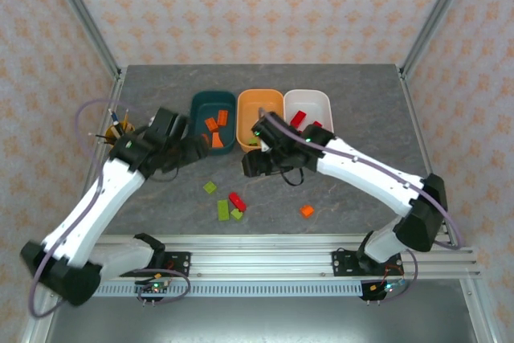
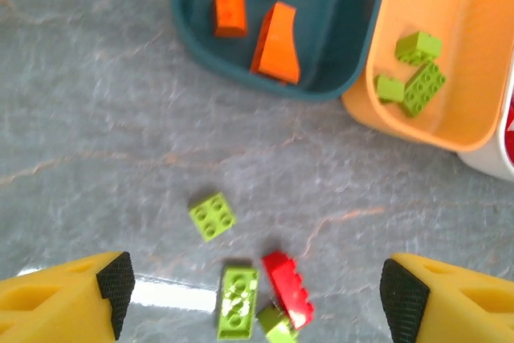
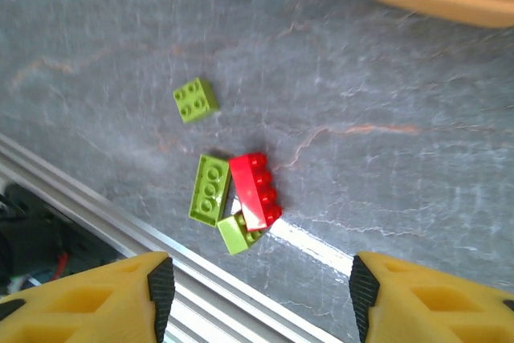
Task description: Sort the legos into containers by color
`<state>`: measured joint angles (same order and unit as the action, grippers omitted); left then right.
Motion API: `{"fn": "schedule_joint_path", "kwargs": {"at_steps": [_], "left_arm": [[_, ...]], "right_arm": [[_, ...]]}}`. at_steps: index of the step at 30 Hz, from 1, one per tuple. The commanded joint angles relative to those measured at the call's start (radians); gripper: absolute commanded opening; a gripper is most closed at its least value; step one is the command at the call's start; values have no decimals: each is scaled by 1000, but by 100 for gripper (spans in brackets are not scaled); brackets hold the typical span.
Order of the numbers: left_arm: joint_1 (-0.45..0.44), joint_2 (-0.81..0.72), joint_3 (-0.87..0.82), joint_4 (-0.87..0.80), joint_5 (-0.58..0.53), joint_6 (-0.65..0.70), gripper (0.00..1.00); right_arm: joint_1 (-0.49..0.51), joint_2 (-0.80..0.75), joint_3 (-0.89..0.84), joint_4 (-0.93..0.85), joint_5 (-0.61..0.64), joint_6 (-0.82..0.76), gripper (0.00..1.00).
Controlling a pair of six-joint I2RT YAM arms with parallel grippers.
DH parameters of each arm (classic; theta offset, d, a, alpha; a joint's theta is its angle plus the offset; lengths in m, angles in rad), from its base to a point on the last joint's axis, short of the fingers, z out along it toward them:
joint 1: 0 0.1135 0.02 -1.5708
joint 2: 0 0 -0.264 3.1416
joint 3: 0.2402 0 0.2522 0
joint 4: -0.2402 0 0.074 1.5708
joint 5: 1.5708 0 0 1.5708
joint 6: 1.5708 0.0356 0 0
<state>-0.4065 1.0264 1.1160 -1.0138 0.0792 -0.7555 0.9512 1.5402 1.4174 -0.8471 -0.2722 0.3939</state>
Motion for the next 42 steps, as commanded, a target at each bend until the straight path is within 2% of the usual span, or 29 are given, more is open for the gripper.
{"fn": "schedule_joint_path", "kwargs": {"at_steps": [1,8,12,24,28,37,42], "left_arm": [[-8,-186,-141,-79,-25,-78,88],[-8,-552,-315,-193,63,-142,91],[-8,-634,-348,-236,54,-148,93],[-8,-554,-317,-185,79,-97,93],[-8,-542,-327,-161,93,-98,93],[-8,-530,-338,-129,112,-105,93],[-8,-522,-341,-106,124,-118,93]], "right_arm": [[52,125,4,-7,31,-59,64],[87,365,149,-26,3,-104,66],[88,480,228,-55,-39,-105,63],[93,563,212,-64,-48,-98,53],[93,572,197,-67,-17,-91,44],[93,586,188,-67,15,-89,37],[91,584,196,-85,44,-86,24]]}}
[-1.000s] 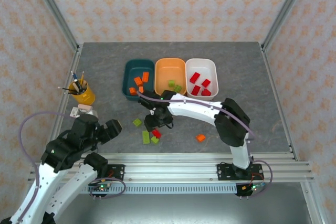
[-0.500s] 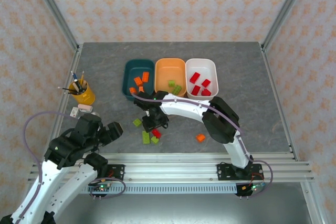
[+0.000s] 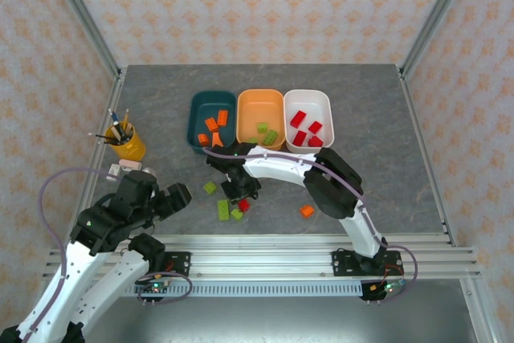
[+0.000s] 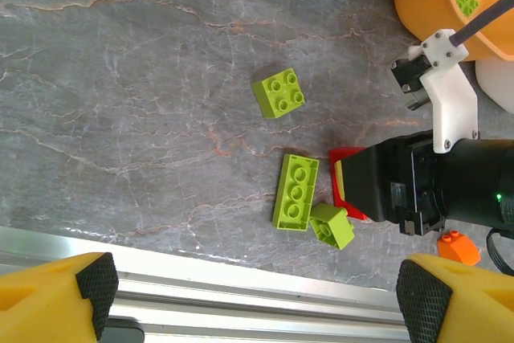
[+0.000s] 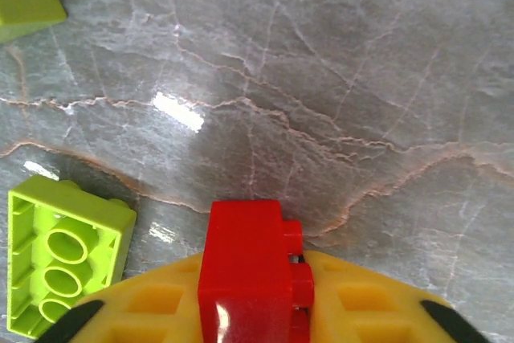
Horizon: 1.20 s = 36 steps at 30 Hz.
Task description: Sort the legos into containers by color
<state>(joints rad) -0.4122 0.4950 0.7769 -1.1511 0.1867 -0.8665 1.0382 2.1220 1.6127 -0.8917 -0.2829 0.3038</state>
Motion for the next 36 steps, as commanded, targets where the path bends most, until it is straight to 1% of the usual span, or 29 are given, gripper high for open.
{"fn": "schedule_joint_path", "kwargs": {"at_steps": [1,4,7,10,12,15,18,21,23,27,31,36], "left_arm": [[-2,13,-3,38,22,-10,93],[-1,31,11,66,39,-12,93],[-2,71,35,108,60,-13,92],[-3,134,69,175,90,-22,92],[-5,186,96,228,102,-28,92],[-9,276,145,298,103,-28,93],[-24,377,197,359,97,-12,92],[-49,477,257,409,80,2,93],[-72,540,298,436,69,9,93],[-100,648,355,510,69,-14,93],[-117,727,401,579,75,-36,93],[-126,811,482,595,83,-34,93]], "right_arm": [[1,-11,2,-42,70,5,22],[-23,-82,-9,-48,127,11,19],[-87,-184,-20,-68,181,15,18],[-196,-276,-28,-88,219,9,18],[-283,-316,-25,-87,219,2,18],[-420,-328,5,-78,210,-1,17],[-533,-288,64,-54,198,16,17],[-613,-207,158,-51,247,17,17],[-649,-142,232,-60,289,13,17],[-688,-26,353,-47,356,-36,17],[-713,96,486,-85,416,-85,16],[-726,189,554,-87,446,-130,17]]}}
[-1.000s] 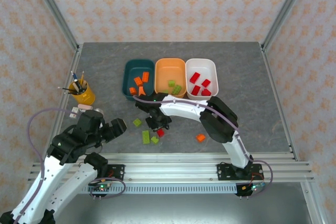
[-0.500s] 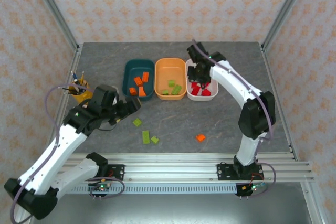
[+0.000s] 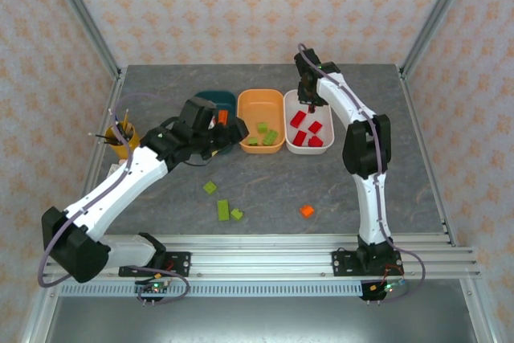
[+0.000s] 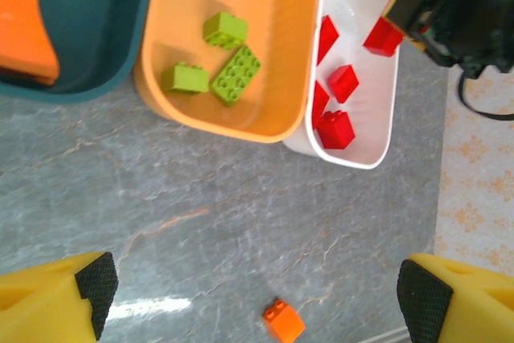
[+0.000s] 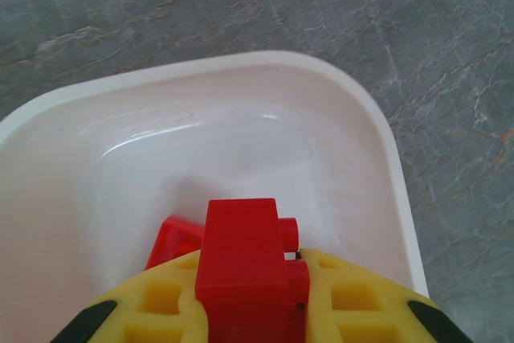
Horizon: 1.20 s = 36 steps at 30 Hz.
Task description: Sort the legos into containers by color
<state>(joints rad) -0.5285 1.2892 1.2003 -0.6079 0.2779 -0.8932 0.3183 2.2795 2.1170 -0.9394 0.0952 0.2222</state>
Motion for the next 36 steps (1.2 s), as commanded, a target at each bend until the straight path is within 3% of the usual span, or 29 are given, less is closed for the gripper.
{"fn": "schedule_joint_path", "kwargs": {"at_steps": [1,11,15,21,29,36], "left_arm": [[-11,28,69,54,-7,-8,93],[-26,71,112,53,-26,-6,93],[-34,78,128,41,-31,3,93],[-54,87,161,-4,-40,35,93],[-132,151,223,-102,-42,153,93],[-296,264,225,-179,-74,307,91]], "right_arm": [[-9,54,65,-45,73,-52,17],[-15,170,156,-95,60,-54,24],[-14,175,162,-107,48,-51,31],[-14,127,162,-121,39,-38,52],[-11,-152,49,-128,-37,-6,53],[5,-561,-360,-161,-210,126,54]]}}
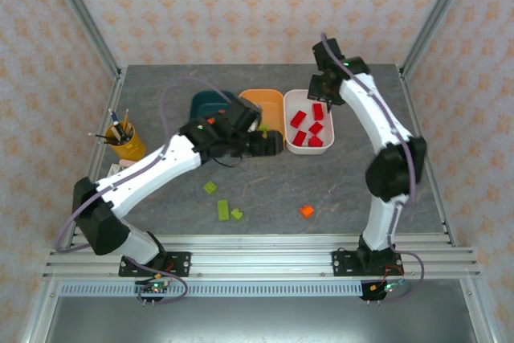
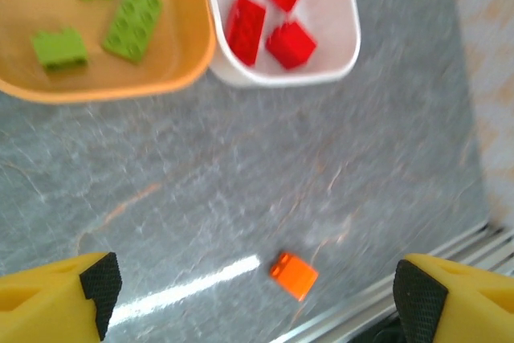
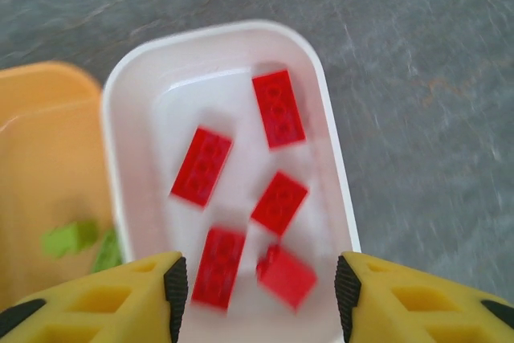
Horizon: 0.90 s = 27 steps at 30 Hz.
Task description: Sort the legos into containers by color
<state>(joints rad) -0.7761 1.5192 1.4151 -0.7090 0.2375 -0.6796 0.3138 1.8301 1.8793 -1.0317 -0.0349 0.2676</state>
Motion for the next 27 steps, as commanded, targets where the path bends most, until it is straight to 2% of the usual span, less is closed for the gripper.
{"fn": "schedule_joint_path", "kwargs": {"at_steps": [1,6,12,16,21,27], "left_arm": [[-68,50,11,-81,-33,98,91],[-179,162,36,-90,-33,108,91],[-324,321,119,-121,-81,212,91],[-376,423,161,-131,-71,201,90],[-412,511,227,-154,-81,152,93],[-414,584,301,-197,-37,-44,93]], "right_arm": [[11,-169,-182,-75,-93,102,54],[32,-499,-483,-132,-149,239,56],[55,-792,-663,-274,-192,396,56],[54,-912,-655,-375,-146,443,58],[55,-968,-588,-466,-91,450,58],[55,-1019,-540,-494,-36,438,58]]}}
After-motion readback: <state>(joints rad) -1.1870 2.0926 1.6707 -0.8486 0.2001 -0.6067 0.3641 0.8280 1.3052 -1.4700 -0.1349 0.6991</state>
